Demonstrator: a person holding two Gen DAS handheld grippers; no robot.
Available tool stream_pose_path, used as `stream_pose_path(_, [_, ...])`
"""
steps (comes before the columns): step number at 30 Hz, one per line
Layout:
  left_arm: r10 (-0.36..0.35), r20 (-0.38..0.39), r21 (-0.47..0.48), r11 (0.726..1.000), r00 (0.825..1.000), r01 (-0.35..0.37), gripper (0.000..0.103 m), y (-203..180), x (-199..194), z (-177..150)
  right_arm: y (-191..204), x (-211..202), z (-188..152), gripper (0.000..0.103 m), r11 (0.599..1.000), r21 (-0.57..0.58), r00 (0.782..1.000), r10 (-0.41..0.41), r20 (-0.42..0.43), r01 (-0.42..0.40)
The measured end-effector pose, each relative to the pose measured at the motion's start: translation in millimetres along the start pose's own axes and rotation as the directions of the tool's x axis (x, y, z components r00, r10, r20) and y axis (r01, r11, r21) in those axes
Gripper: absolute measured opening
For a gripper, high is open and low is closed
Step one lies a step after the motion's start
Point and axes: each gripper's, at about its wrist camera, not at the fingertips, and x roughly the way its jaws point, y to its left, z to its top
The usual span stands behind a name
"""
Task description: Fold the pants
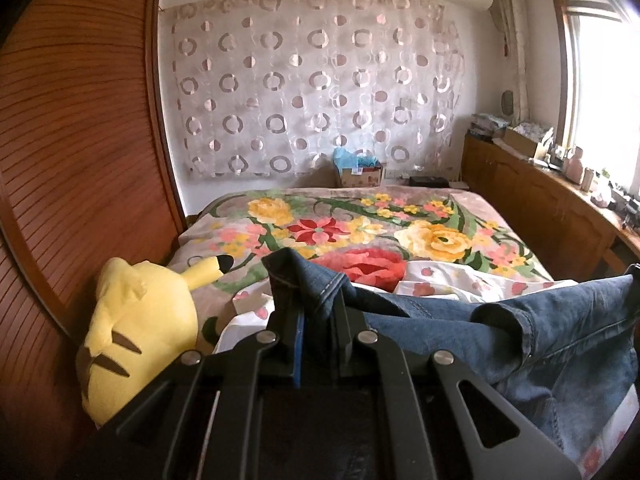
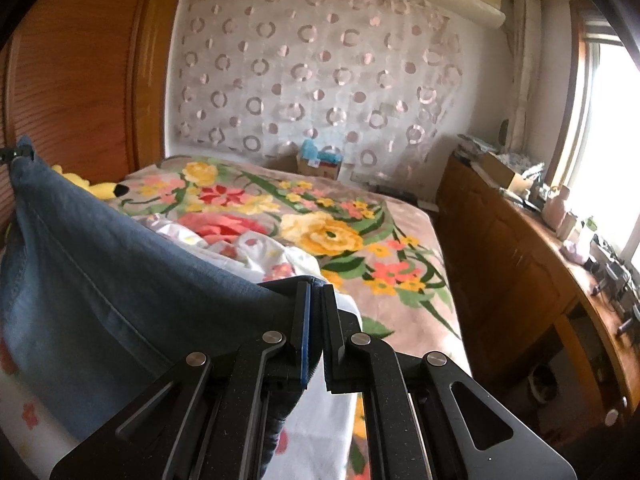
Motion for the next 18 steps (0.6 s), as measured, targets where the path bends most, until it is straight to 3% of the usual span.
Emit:
stream_pose_path(5, [-0.012, -0.049, 0.003, 1.000, 0.999, 0.012, 0.014, -7, 24, -8, -2, 39, -7, 0.006, 0.998, 0.059, 0.997, 0.033, -0.077, -0.029])
stream_pose_path(6, [-0.019, -0.065, 0.011, 1.000, 0.998, 0.020, 0.017, -8, 27, -12, -2, 41, -8, 0.013, 0.997, 0.065, 0.996, 0.034, -0.081, -0.029])
stream_pose_path(9, [-0.020, -0.083, 0.007, 1.000, 0.996, 0.021, 0.023, -4, 26, -21, 1, 44, -12, 0.022, 0.996, 0.079, 0.994, 0.057, -0.090, -0.050])
stream_pose_path(13, [-0.038, -0.103, 0.012, 0.999, 0.994, 0.040, 0.030, 0, 19, -24, 5, 40, -15, 0.048, 0.994, 0.093, 0.993, 0.073, -0.091, -0.065])
stream_pose_path(18, [-0.058, -0.129, 0.040, 0.997, 0.990, 0.064, 0.039, 0, 11, -28, 8, 32, -25, 0.050, 0.989, 0.102, 0.985, 0.118, -0.124, -0.106])
